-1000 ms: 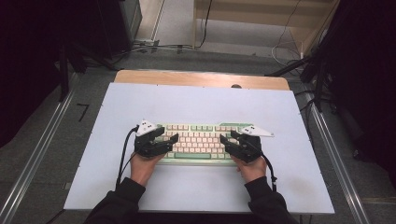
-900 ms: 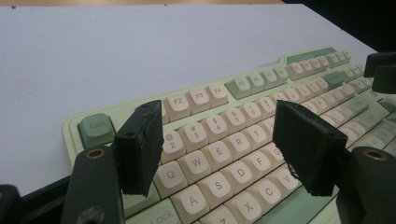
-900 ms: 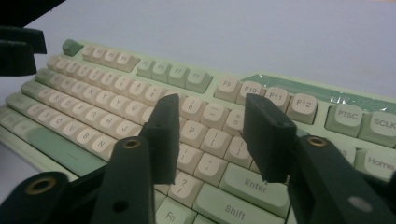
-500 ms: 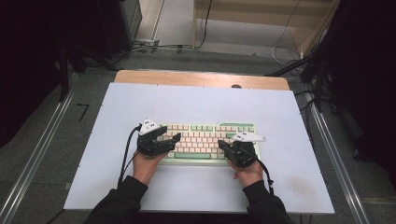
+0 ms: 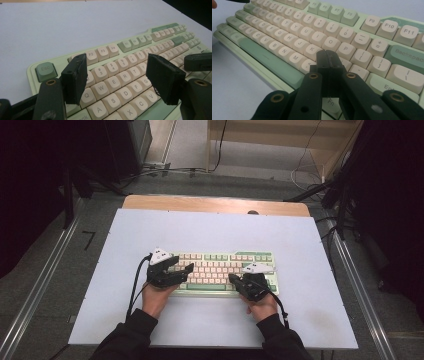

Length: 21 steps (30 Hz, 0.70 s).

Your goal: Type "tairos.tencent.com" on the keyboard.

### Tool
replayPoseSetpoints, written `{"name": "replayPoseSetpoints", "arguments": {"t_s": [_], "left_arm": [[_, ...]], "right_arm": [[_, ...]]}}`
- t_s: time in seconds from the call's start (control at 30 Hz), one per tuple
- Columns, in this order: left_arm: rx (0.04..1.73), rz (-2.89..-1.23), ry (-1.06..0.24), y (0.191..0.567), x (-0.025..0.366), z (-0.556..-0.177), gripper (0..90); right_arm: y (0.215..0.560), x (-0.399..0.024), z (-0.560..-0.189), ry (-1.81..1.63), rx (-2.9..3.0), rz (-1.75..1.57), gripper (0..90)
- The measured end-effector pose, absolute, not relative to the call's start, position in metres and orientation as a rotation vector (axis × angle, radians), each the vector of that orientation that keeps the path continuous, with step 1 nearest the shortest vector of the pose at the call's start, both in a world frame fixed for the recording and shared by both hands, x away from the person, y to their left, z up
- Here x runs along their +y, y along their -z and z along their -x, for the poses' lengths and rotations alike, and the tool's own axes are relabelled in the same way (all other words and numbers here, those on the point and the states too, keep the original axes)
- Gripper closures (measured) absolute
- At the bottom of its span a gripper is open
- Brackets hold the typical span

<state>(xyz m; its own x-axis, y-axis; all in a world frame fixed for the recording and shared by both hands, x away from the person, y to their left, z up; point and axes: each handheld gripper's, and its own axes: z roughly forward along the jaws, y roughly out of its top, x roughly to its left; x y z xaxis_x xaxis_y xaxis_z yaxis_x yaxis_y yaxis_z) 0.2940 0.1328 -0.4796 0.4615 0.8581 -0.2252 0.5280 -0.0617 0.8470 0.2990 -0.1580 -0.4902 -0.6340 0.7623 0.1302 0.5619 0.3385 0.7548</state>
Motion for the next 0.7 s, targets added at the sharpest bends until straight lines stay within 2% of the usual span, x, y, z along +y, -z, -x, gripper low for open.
{"name": "replayPoseSetpoints", "arguments": {"t_s": [0.63,0.7], "left_arm": [[1.199,-1.731,-0.415,0.4793,0.1356,-0.2902,33.9],[1.199,-1.732,-0.418,0.4792,0.1372,-0.2887,33.8]], "right_arm": [[0.4903,-0.1567,-0.3002,-1.186,2.368,-1.21,87.3],[0.4873,-0.1568,-0.3009,-1.221,2.353,-1.207,73.3]]}}
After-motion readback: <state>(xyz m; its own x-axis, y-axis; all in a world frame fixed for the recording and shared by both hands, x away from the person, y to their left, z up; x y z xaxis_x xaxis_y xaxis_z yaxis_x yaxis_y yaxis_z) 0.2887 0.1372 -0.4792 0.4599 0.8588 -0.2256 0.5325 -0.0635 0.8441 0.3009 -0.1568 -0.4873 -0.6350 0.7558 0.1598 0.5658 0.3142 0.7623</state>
